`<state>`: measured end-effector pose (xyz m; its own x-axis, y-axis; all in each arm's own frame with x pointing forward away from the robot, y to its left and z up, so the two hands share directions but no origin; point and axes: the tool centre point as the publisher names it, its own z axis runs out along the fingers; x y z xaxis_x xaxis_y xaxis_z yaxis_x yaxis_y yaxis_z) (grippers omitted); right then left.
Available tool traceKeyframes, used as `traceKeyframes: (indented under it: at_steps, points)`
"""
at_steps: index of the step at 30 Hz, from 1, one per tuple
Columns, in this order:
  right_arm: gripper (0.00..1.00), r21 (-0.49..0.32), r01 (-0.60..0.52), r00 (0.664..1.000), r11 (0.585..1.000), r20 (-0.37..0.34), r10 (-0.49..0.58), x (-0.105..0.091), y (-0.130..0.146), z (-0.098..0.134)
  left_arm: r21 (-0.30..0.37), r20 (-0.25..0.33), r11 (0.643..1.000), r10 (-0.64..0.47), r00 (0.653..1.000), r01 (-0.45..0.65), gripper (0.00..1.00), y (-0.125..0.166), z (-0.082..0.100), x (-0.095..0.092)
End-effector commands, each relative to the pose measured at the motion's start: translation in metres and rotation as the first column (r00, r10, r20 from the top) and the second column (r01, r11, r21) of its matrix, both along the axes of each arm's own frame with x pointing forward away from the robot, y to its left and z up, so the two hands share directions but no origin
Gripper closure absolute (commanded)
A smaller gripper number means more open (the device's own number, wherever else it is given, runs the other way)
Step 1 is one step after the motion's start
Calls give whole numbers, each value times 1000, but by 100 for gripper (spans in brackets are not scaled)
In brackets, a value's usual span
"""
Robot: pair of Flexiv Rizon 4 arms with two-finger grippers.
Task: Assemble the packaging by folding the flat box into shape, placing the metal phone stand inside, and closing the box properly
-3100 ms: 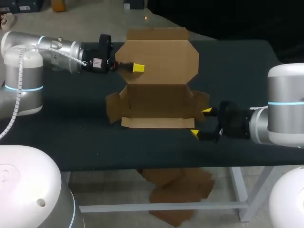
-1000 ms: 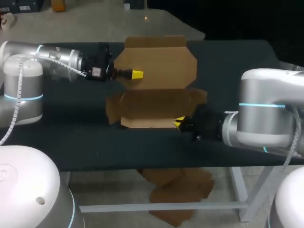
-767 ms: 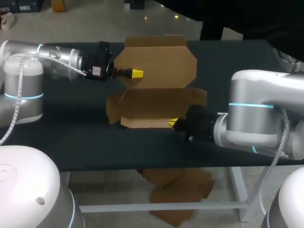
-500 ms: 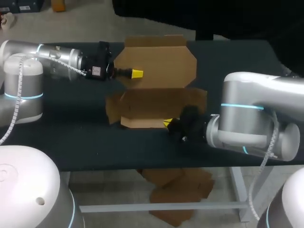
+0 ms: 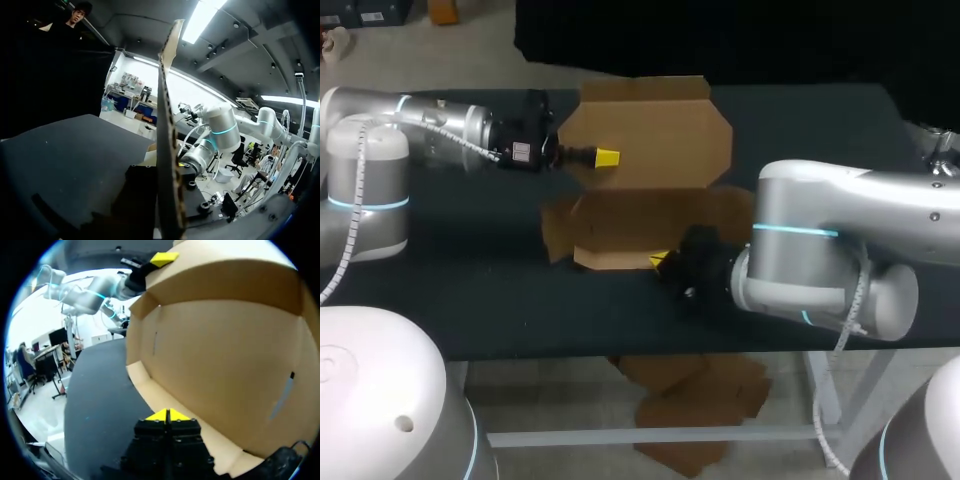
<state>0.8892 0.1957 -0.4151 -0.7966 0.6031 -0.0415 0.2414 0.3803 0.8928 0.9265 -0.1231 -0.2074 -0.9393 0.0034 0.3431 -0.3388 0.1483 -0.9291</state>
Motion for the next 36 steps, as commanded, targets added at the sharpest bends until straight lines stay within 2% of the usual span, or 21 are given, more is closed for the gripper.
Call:
traceKeyframes:
  at_steps: [1,19,36]
  points:
    - [100,-28,135,990,990,52,-134,5,9,-9,0,-2,1000,-10,1000,10,100,2,-3,1]
    - [100,-12,155,987,988,38,-154,9,8,-16,9,-4,1000,-29,1000,29,100,3,-9,-4]
    - [100,0,162,987,987,23,-162,9,8,-19,20,20,999,-32,999,31,100,2,-20,-23]
